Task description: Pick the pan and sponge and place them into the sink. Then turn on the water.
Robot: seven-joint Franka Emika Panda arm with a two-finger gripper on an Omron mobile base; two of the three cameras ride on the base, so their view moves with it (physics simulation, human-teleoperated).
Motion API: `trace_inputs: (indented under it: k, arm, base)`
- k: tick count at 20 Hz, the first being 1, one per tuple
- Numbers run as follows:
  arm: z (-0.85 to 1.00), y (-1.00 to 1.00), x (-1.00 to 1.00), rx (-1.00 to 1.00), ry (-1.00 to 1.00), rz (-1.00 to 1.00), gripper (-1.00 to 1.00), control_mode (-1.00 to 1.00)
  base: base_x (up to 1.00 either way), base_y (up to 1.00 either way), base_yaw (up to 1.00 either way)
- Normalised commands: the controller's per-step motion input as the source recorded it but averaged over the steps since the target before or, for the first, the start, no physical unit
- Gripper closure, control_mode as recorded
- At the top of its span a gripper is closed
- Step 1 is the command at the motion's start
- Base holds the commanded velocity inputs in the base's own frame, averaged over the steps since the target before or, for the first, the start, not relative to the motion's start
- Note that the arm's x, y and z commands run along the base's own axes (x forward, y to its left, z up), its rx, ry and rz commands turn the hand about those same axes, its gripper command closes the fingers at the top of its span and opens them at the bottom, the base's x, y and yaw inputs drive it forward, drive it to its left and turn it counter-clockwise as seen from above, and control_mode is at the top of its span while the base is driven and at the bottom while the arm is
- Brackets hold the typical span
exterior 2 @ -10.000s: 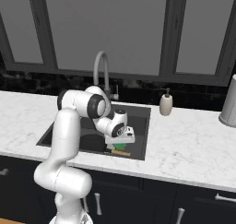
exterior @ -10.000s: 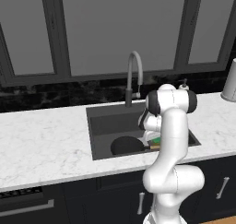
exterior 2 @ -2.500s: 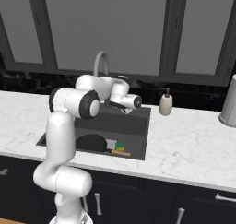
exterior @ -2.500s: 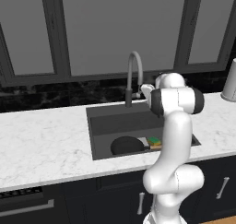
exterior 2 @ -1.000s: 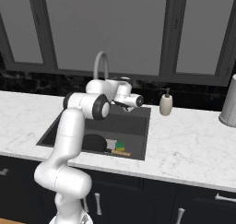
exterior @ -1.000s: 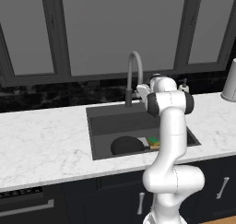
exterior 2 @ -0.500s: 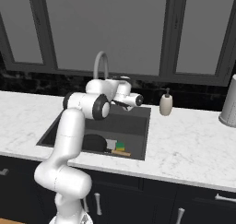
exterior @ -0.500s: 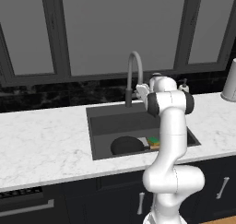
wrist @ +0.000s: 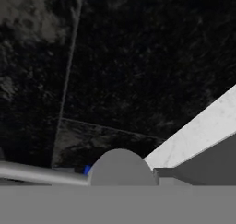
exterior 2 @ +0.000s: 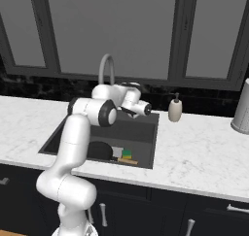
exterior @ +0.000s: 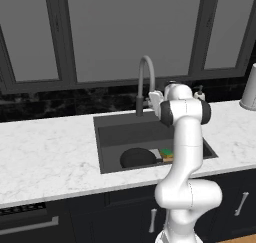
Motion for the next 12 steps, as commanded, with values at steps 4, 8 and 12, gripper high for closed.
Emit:
trace_inputs:
  k: [4, 8, 12]
  arm:
    - [0.00, -0.08, 0.05, 0.35, 0.08, -0.11, 1.00, -1.00]
    - [0.00, -0.22, 0.09, 0.37, 0.09, -0.15, 1.00, -1.00]
    - [0.00, -0.36, 0.08, 0.36, 0.11, -0.19, 1.00, -1.00]
  base:
    - [0.00, 0.00, 0.00]
    - [0.00, 0.00, 0.00]
    - [0.00, 0.00, 0.00]
